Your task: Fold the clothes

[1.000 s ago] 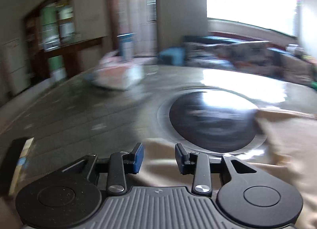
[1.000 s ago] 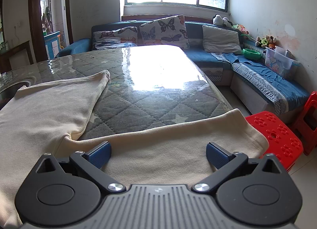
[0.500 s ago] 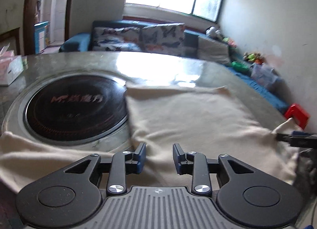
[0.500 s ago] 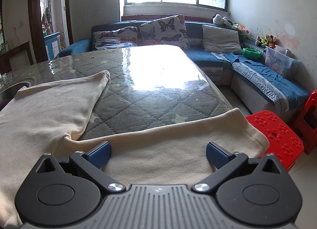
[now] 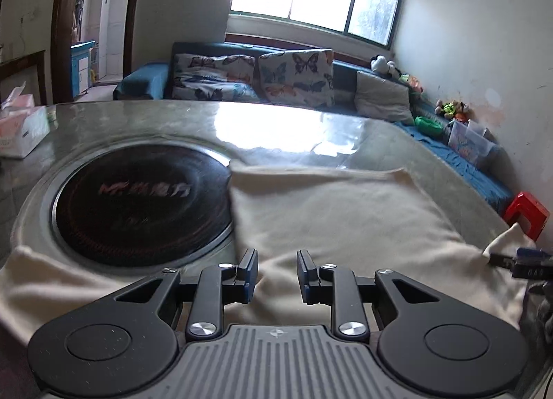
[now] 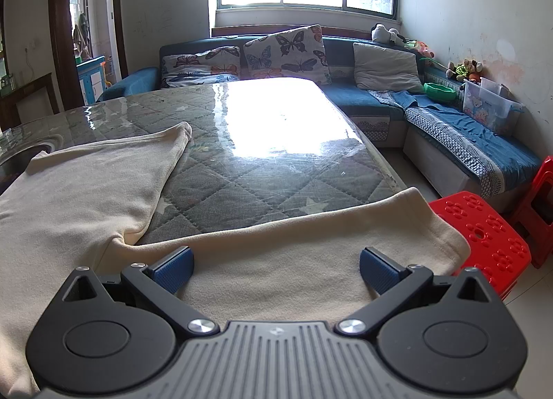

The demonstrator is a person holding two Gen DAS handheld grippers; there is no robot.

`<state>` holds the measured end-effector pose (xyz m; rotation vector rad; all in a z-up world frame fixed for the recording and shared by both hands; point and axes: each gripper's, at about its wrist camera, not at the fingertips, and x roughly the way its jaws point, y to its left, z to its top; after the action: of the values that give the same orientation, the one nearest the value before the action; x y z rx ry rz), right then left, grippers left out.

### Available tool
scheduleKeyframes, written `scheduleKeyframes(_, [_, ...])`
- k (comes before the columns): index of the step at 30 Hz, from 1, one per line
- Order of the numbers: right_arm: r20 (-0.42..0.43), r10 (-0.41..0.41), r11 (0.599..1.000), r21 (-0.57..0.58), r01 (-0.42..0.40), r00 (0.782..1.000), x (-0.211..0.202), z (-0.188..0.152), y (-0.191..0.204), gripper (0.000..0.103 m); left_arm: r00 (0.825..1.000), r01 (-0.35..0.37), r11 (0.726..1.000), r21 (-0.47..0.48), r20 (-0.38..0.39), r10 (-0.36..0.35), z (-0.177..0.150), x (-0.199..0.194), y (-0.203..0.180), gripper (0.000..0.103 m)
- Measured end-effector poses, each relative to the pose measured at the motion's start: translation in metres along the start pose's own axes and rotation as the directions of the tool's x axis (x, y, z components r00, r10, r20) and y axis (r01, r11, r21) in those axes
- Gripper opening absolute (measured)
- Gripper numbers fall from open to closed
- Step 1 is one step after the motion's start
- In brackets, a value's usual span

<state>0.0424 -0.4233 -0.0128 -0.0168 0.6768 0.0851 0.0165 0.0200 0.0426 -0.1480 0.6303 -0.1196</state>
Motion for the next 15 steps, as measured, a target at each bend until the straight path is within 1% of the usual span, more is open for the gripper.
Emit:
scheduleKeyframes(3, [0.0, 0.0, 1.0, 0.0, 0.0, 1.0, 0.0, 0.0, 0.0, 0.103, 1.0, 0.008, 1.0, 0.02, 0.005, -0.008, 0.002, 0.01, -0.006, 0.025])
scheduleKeyframes(5, [0.0, 0.0, 1.0, 0.0, 0.0, 1.0, 0.0, 0.0, 0.0, 0.103, 1.0, 0.004, 0.999, 0.045, -0.016, -0.003, 0.0, 0.018, -0.008, 0.023])
scheduleKeyframes(8, [-0.001, 0.001, 1.0, 0.001, -0.001, 1.0, 0.0, 0.0, 0.0, 0.103, 0.998, -0.048, 0.996, 0.077, -0.046, 0.052, -0.006, 0.029, -0.005, 0.021])
scheduleKeyframes(10, [-0.001, 0.002, 1.0, 0.002, -0.002, 1.0, 0.0, 0.0, 0.0, 0.103, 0.996, -0.067, 0.994, 0.088, -0.05, 0.071, -0.01, 0.032, 0.0, 0.019])
scheduleKeyframes(13, [-0.001, 0.002, 1.0, 0.001, -0.002, 1.0, 0.0, 0.0, 0.0, 0.103, 0.996, -0.065, 0.994, 0.09, -0.048, 0.07, -0.009, 0.029, 0.001, 0.019])
scheduleKeyframes(15, [0.0, 0.0, 1.0, 0.001, 0.0, 1.0, 0.0, 0.0, 0.0, 0.103, 0.997, -0.055, 0.993, 0.102, -0.045, 0.06, -0.009, 0.024, -0.005, 0.019])
